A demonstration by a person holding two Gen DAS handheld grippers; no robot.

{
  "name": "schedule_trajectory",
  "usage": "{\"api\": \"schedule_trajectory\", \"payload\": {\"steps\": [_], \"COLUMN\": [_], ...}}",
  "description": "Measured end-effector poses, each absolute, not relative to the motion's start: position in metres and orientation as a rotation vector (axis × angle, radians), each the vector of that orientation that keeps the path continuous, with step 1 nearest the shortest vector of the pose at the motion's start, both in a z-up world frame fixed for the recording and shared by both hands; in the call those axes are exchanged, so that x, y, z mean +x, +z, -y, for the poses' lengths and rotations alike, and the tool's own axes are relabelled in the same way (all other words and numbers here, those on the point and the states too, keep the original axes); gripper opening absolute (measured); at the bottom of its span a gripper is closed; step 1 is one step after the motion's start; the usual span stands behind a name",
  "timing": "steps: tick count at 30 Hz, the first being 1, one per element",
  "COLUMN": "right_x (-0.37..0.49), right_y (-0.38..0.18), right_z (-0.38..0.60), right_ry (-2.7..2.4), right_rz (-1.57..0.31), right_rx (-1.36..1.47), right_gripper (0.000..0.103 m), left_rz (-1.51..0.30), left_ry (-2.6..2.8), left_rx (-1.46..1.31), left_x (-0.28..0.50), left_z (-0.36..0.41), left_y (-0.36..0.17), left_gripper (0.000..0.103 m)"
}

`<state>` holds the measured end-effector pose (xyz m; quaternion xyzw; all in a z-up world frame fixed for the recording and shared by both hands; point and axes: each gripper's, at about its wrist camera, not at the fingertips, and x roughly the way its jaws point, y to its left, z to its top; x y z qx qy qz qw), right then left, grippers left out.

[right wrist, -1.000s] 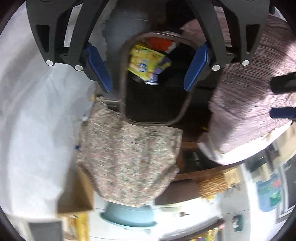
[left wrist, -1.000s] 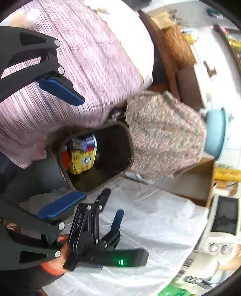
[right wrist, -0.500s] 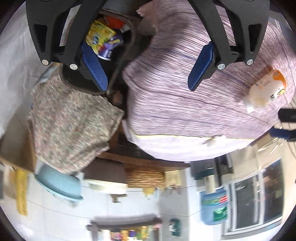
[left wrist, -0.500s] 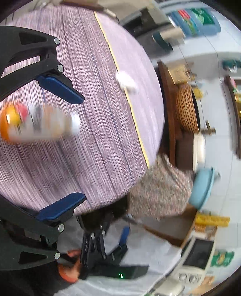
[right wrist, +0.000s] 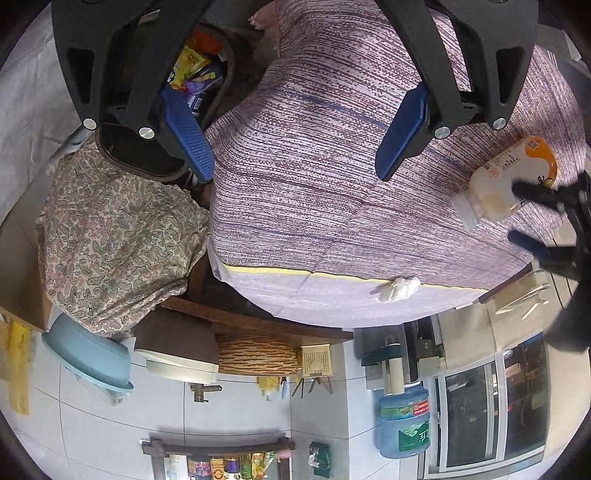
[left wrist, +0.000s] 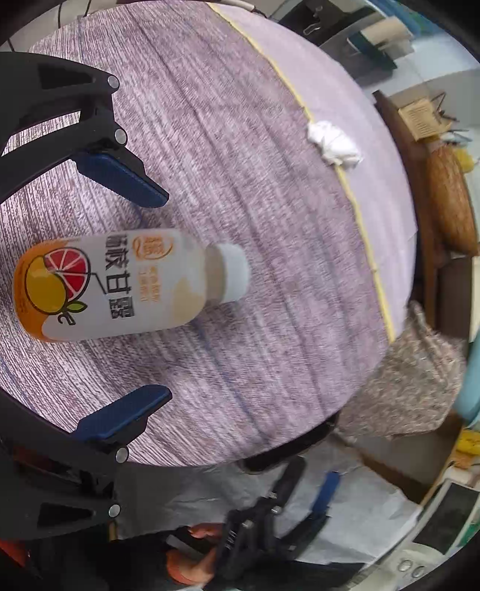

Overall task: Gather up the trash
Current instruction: 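Return the left gripper to the table and grasp the juice bottle, then grasp the white tissue with the right gripper while the left holds the bottle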

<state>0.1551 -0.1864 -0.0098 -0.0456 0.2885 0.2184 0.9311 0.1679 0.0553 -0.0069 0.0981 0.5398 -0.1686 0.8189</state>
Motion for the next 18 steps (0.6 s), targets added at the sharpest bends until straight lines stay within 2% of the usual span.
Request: {"api": "schedule_trajectory", "payload": {"steps": [8, 10, 12, 18], "right_x": [0.158, 0.158, 0.160, 0.166], "right_y": [-0.009, -0.006, -0.004, -0.001], "right_z": [0.168, 0.158, 0.149, 0.119], "right_ry": [0.477, 0.501, 0.515, 0.567], "right_rz": [-0.604, -0.603, -0.602, -0.610], "right_rx": [-0.115, -0.129, -0.141, -0.174], "right_gripper": [0.088, 0.088, 0.088, 0.088], "left_rz": [-1.192, -1.205, -1.204, -1.144], "left_ry": [-0.362, -0.367, -0.365, -0.377], "left_rx": [0.223, 0.212, 0.191, 0.085], "left_x": [0.170, 0.170, 0.171, 0.164], "left_z": [-0.057, -0.060, -0.066, -0.088], "left_y": [-0.033, -0.039, -0.041, -0.030], "left_gripper": [0.083, 0.076, 0.063, 0.061]}}
